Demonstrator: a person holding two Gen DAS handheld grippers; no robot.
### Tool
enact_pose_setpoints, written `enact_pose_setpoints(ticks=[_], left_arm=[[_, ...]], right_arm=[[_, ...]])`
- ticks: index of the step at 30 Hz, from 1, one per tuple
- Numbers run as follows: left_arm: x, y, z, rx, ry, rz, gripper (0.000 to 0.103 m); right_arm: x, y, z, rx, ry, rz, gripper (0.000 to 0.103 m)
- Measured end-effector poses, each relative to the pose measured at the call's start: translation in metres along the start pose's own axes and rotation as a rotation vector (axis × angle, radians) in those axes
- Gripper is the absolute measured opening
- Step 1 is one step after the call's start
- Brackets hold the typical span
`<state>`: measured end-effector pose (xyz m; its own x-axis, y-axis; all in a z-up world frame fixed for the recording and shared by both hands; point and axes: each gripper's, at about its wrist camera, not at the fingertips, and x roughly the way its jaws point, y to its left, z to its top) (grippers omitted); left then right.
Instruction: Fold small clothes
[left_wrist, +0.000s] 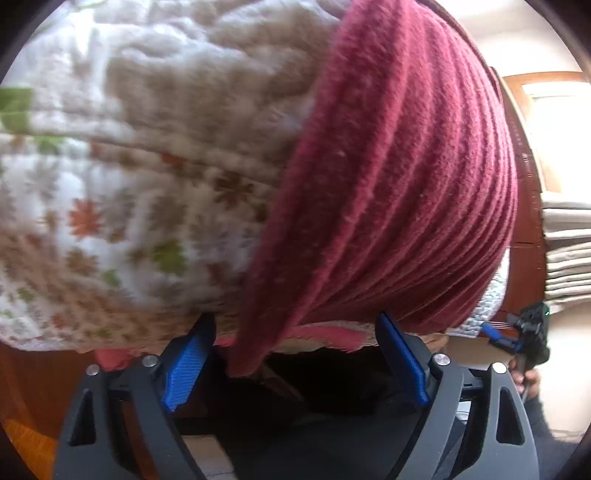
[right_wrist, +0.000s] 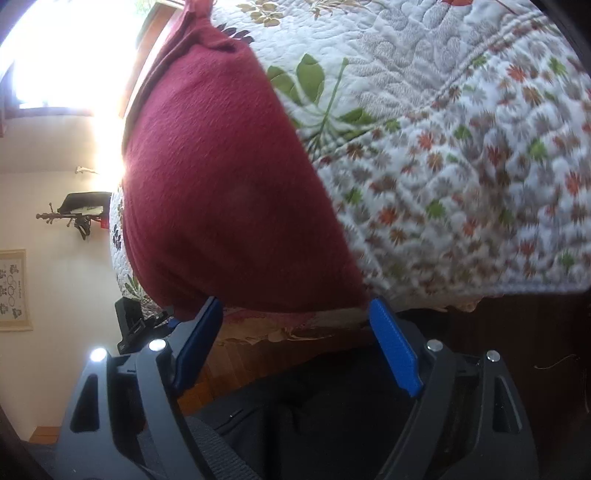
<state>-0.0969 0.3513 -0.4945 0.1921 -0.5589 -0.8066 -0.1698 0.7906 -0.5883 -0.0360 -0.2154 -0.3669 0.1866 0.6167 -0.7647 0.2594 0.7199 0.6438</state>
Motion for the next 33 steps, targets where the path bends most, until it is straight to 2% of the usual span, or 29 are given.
enact_pose_setpoints(ticks=[1, 3, 6, 10, 13, 17, 20, 25, 28, 32, 33], left_arm=[[0.002, 0.001, 0.001, -0.008, 0.016, 0.002, 0.031], [0.000, 0.000, -0.003, -0.030, 0.012, -0.002, 0.009], [-0.022, -0.008, -0.010, -0.042, 0.003, -0.093, 0.007], [-0.071, -0.032, -0.020, -0.068, -0.040, -0.263, 0.007], [-0.122, -0.059, -0.028, -0.060, -0.098, -0.386, 0.007], [-0.165, -0.094, -0.025, -0.065, -0.150, -0.512, 0.007], [-0.175, -0.115, -0.018, -0.070, -0.163, -0.556, 0.007], [-0.171, -0.142, -0.008, -0.075, -0.155, -0.569, 0.007], [-0.175, -0.142, -0.008, -0.076, -0.155, -0.567, 0.007], [-0.174, -0.140, -0.011, -0.087, -0.164, -0.575, 0.007], [-0.175, -0.138, -0.012, -0.088, -0.166, -0.575, 0.007]], right_arm=[[-0.001, 0.003, -0.002, -0.001, -0.008, 0.001, 0.082], [-0.004, 0.007, -0.009, -0.002, -0.023, 0.005, 0.082], [-0.007, -0.001, -0.018, 0.010, -0.048, 0.017, 0.083], [-0.009, -0.022, -0.021, 0.054, -0.058, 0.052, 0.086], [-0.007, -0.046, -0.021, 0.118, -0.058, 0.109, 0.089], [0.010, -0.079, -0.028, 0.229, -0.048, 0.215, 0.091], [0.034, -0.097, -0.041, 0.357, -0.042, 0.299, 0.091], [0.053, -0.119, -0.060, 0.514, -0.105, 0.495, 0.092], [0.069, -0.124, -0.061, 0.565, -0.103, 0.547, 0.092], [0.090, -0.129, -0.057, 0.610, -0.063, 0.558, 0.092], [0.088, -0.128, -0.058, 0.602, -0.072, 0.577, 0.081]])
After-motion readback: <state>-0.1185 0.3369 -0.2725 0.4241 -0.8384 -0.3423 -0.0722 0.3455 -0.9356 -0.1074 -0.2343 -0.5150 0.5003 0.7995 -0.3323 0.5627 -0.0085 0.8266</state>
